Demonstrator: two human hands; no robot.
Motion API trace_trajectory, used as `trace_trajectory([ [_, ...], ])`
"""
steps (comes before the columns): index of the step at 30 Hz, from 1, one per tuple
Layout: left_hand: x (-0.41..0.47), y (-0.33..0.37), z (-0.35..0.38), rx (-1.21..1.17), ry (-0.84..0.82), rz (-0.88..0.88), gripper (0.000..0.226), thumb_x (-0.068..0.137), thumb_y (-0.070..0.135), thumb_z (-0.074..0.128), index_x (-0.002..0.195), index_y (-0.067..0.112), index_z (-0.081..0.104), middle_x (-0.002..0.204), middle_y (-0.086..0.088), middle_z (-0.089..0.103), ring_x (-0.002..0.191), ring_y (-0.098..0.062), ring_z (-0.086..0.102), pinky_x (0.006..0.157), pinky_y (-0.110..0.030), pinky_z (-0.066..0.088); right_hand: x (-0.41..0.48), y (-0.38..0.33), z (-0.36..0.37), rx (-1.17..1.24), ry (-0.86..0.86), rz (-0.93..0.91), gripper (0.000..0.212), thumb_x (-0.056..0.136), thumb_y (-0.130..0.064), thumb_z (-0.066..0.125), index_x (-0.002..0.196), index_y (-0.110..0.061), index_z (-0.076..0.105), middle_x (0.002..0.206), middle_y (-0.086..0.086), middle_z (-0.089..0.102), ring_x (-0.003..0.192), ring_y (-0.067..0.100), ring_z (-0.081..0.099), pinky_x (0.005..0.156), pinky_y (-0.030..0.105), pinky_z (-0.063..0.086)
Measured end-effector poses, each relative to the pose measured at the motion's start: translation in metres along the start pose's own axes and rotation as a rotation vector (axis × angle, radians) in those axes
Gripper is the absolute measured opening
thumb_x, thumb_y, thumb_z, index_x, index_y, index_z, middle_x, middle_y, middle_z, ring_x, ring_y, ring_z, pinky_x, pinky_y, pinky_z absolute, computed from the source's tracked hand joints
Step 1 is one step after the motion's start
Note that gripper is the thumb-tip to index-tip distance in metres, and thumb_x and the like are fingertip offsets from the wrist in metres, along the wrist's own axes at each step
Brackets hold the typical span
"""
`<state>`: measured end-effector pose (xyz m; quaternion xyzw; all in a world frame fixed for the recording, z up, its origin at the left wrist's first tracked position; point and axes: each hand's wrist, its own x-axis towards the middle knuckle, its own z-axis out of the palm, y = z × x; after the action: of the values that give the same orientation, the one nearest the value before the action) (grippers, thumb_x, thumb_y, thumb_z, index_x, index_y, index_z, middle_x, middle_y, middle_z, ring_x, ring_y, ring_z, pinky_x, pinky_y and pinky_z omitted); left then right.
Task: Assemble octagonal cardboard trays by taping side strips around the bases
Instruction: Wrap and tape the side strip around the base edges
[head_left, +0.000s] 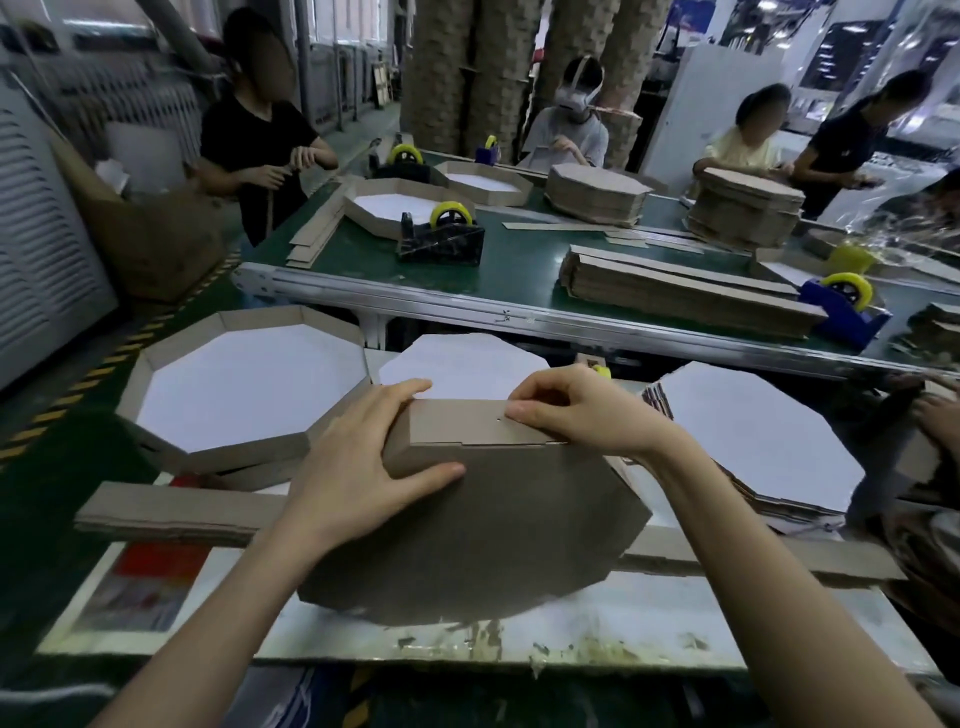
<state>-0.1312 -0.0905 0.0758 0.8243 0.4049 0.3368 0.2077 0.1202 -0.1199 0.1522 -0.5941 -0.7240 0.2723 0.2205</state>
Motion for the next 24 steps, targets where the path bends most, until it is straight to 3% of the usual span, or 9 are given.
trace_trajectory([
  [4, 0.006, 0.013, 0.005, 0.038, -0.026, 0.112, 0.069, 0.079, 0.078, 0.045, 0.139, 0.045, 0.037, 0.13, 0.023, 0.043, 0.118, -0.003, 0.044, 0.093, -0.037, 0.047, -0.001, -0.002, 0.003, 0.004, 0.04, 0.013, 0.018, 0.094, -0.027, 0.066, 0.099, -0.012, 0.075, 0.086, -0.013, 0.069, 0.073, -0.007, 0.06, 0.067, 0.009, 0.045],
  [9, 0.008, 0.013, 0.004, 0.012, -0.052, 0.127, 0.058, 0.08, 0.073, 0.046, 0.132, 0.047, 0.052, 0.118, 0.024, 0.045, 0.109, -0.003, 0.048, 0.086, -0.037, 0.051, -0.01, 0.001, -0.001, 0.019, 0.018, 0.039, 0.009, 0.094, -0.03, 0.066, 0.095, -0.025, 0.073, 0.086, -0.014, 0.07, 0.068, -0.005, 0.059, 0.064, 0.011, 0.046],
  [16, 0.011, 0.033, -0.001, 0.037, -0.048, 0.2, 0.046, 0.082, 0.066, 0.051, 0.121, 0.046, 0.063, 0.128, 0.014, 0.058, 0.118, -0.008, 0.049, 0.097, -0.037, 0.045, -0.005, 0.006, -0.008, 0.083, -0.074, 0.035, 0.008, 0.092, -0.03, 0.069, 0.096, -0.027, 0.075, 0.087, -0.019, 0.073, 0.079, -0.003, 0.065, 0.072, 0.013, 0.05],
  [18, 0.014, 0.035, 0.0, 0.019, -0.065, 0.184, 0.041, 0.083, 0.062, 0.053, 0.12, 0.047, 0.063, 0.125, 0.014, 0.059, 0.118, -0.008, 0.048, 0.098, -0.038, 0.044, -0.002, 0.021, -0.012, 0.242, 0.047, 0.075, 0.009, 0.092, -0.031, 0.069, 0.096, -0.03, 0.076, 0.096, -0.015, 0.074, 0.092, 0.002, 0.068, 0.08, 0.017, 0.055],
  [22, 0.025, 0.031, -0.003, -0.073, -0.145, 0.059, 0.04, 0.079, 0.066, 0.051, 0.116, 0.055, 0.06, 0.128, 0.02, 0.053, 0.129, -0.01, 0.041, 0.108, -0.043, 0.036, 0.021, 0.09, -0.024, 0.599, 0.592, 0.442, 0.021, 0.096, -0.024, 0.06, 0.111, -0.015, 0.072, 0.109, 0.01, 0.069, 0.11, 0.026, 0.064, 0.082, 0.034, 0.06],
  [24, 0.035, 0.031, -0.004, -0.106, -0.193, 0.021, 0.043, 0.07, 0.066, 0.05, 0.112, 0.06, 0.057, 0.132, 0.02, 0.052, 0.136, -0.012, 0.036, 0.114, -0.043, 0.03, 0.03, 0.13, -0.024, 0.581, 0.61, 0.632, 0.023, 0.098, -0.018, 0.054, 0.112, -0.008, 0.069, 0.108, 0.02, 0.064, 0.113, 0.036, 0.06, 0.084, 0.041, 0.055],
])
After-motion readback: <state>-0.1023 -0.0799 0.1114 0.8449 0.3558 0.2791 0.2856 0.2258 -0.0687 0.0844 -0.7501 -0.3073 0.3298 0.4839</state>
